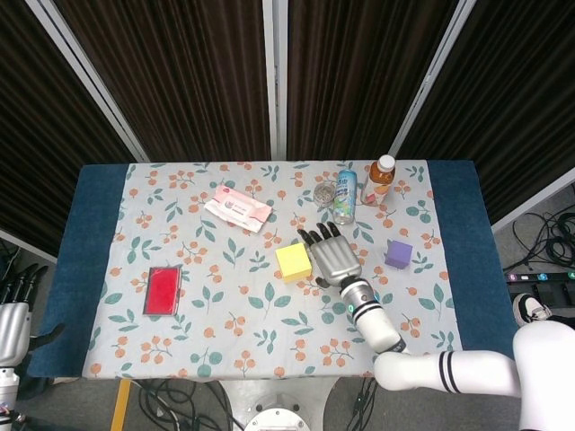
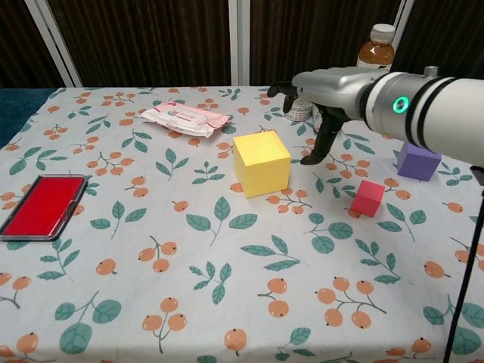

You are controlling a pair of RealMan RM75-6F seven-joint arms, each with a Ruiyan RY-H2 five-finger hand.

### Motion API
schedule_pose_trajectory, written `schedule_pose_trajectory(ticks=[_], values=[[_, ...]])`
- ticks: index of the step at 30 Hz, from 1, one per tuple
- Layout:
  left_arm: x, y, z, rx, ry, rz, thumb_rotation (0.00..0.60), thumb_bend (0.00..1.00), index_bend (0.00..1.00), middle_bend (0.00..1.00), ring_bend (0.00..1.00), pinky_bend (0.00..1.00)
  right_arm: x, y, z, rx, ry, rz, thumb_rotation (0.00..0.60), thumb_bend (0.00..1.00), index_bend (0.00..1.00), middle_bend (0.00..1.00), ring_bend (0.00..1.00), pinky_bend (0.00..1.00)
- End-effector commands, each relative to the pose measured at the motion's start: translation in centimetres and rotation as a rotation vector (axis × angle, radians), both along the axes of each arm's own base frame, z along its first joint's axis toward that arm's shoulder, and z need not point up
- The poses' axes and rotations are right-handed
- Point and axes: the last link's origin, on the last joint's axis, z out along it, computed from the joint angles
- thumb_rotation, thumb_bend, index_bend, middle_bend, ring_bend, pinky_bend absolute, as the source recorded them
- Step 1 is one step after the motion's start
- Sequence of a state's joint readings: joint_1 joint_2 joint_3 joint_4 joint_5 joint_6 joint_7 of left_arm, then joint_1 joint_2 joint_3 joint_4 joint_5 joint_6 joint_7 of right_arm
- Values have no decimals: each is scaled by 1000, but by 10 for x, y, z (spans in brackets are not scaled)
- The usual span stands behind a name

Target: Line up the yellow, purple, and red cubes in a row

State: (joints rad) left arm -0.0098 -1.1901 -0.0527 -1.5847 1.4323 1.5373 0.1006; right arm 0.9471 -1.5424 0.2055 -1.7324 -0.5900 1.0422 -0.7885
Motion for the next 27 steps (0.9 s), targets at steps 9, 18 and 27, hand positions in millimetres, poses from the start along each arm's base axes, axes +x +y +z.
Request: schedule_pose_trajectory(ticks=[9, 18, 27], values=[[3, 2, -1, -7, 2, -6, 600, 138, 165, 192, 141, 156, -37, 10, 3, 168, -227, -193, 600, 176, 4, 238, 13, 0], [3, 3, -2, -10, 2, -7, 600, 138, 165, 192, 141, 156, -43, 15, -8, 213, -279, -232, 600, 176, 4, 239, 5, 0], [2, 3, -2, -9, 0, -12, 600, 138, 165, 192, 141, 156, -35, 24, -17, 250, -319, -236, 600, 176, 4, 238, 0, 0]])
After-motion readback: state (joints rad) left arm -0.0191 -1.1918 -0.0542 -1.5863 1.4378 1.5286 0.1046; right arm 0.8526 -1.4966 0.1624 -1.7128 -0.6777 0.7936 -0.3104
